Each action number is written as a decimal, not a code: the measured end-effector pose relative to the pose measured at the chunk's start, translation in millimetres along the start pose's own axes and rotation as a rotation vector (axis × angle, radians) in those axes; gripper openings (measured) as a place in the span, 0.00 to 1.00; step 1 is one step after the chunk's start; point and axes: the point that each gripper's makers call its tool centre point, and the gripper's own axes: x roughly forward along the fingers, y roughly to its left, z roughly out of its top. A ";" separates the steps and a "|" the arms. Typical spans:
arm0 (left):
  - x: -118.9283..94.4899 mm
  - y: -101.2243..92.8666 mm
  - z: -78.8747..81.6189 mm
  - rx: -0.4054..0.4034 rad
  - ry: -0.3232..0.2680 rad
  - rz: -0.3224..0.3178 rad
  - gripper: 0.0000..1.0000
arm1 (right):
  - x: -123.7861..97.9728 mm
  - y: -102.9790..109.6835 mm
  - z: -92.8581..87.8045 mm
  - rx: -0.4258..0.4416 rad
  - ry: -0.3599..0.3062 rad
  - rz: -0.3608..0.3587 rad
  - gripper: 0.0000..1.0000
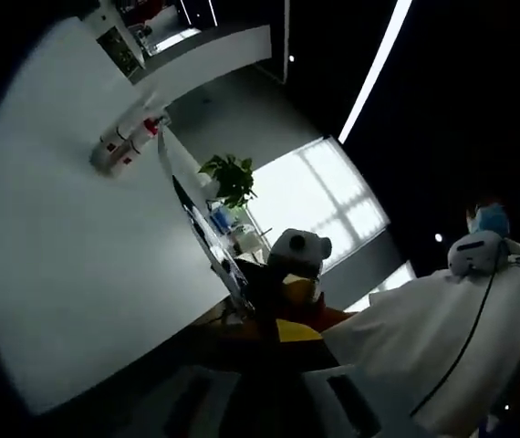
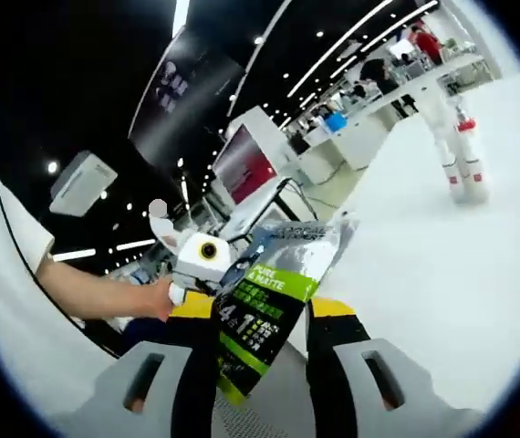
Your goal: Arrange the skincare products in the storage area until every visible bottle or jar stands upright without overlapping.
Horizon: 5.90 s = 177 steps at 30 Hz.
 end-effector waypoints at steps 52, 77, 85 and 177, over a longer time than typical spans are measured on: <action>-5.1 -16.3 -8.4 0.033 0.038 -0.083 0.01 | 6.6 48.0 -19.9 0.038 0.087 0.242 0.09; -5.8 -2.6 -7.0 -0.003 0.031 -0.024 0.01 | 9.0 8.0 -4.8 -0.488 0.017 -0.185 0.93; -4.3 1.5 -6.7 -0.021 0.030 -0.004 0.01 | 9.0 5.9 -13.1 -0.588 0.065 -0.203 0.97; -25.1 88.0 57.5 -0.085 0.021 0.278 0.02 | 7.9 -41.7 -10.2 -0.714 0.123 -0.469 0.81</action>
